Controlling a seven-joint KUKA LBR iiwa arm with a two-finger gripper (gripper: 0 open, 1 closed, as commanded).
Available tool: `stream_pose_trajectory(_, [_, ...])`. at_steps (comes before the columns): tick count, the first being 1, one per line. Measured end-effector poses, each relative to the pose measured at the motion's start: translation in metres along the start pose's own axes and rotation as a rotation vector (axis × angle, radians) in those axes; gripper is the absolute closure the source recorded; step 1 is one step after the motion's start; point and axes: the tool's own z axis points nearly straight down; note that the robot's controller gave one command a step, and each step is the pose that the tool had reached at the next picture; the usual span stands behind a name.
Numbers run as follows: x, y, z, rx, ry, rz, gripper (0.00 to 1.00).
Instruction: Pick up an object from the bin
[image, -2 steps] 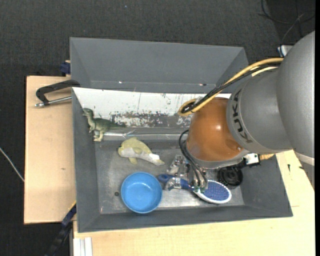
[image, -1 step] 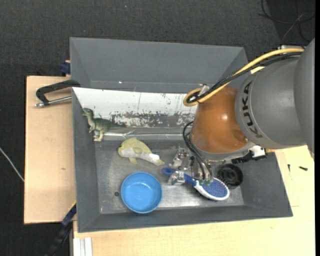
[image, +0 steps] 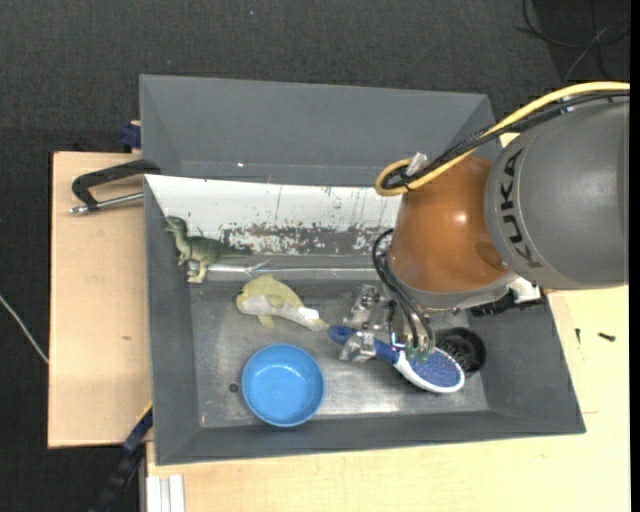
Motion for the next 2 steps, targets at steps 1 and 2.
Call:
stream_pose_trajectory(1, [-0.001,0.001,-0.009,0.0,0.002,-0.001,1.0])
stream_pose_trajectory(2, [-0.002,0.003,-0.035,0.0,0.0,-0.002,1.0])
